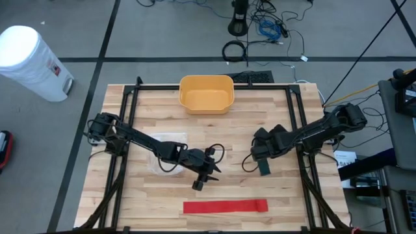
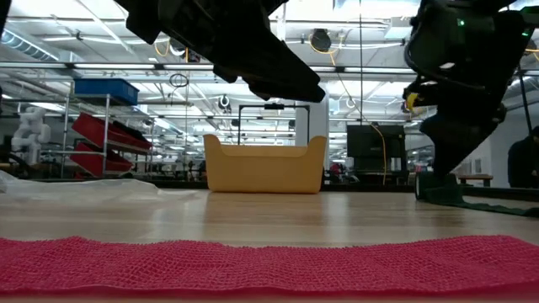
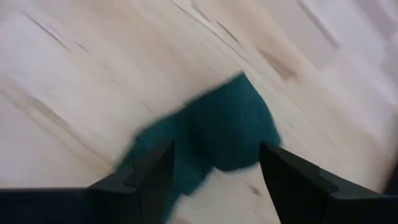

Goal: Roll bandage
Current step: Roll the green bandage

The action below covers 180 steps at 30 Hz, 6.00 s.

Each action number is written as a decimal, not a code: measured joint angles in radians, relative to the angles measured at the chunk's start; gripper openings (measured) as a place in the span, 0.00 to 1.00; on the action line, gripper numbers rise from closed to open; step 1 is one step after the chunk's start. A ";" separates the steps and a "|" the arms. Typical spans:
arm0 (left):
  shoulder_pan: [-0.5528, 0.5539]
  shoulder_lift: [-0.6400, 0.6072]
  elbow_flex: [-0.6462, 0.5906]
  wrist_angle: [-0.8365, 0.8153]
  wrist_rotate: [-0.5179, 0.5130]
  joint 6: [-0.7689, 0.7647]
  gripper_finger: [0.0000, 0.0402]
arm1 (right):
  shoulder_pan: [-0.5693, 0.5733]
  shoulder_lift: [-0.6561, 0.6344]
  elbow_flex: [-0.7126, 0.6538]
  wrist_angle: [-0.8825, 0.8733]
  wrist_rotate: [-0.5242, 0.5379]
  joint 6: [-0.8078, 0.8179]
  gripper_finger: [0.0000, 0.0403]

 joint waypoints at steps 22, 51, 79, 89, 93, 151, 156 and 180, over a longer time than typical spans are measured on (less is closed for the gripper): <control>0.032 0.011 0.064 0.023 -0.182 0.078 0.43 | -0.004 -0.105 0.030 -0.058 -0.124 -0.064 0.56; 0.057 0.051 0.063 0.140 -0.111 0.098 0.43 | -0.019 0.252 0.063 -0.192 0.074 -0.361 0.56; 0.011 0.051 0.063 0.096 -0.104 0.098 0.43 | 0.044 0.240 0.064 -0.037 0.155 -0.546 0.56; -0.040 0.051 0.063 -0.069 -0.102 0.046 0.43 | 0.132 0.240 0.064 -0.027 0.304 -0.562 0.65; -0.086 0.051 0.063 -0.111 -0.102 0.044 0.43 | 0.176 0.240 0.064 -0.023 0.312 -0.513 0.66; -0.153 0.051 0.063 -0.121 -0.117 0.077 0.43 | 0.204 0.261 -0.066 -0.094 0.490 -0.335 0.63; -0.153 0.051 0.063 -0.121 -0.117 0.077 0.43 | 0.196 0.261 -0.066 -0.075 0.496 -0.347 0.61; -0.153 0.051 0.063 -0.120 -0.117 0.079 0.43 | 0.086 0.262 -0.066 0.118 0.528 -0.623 0.60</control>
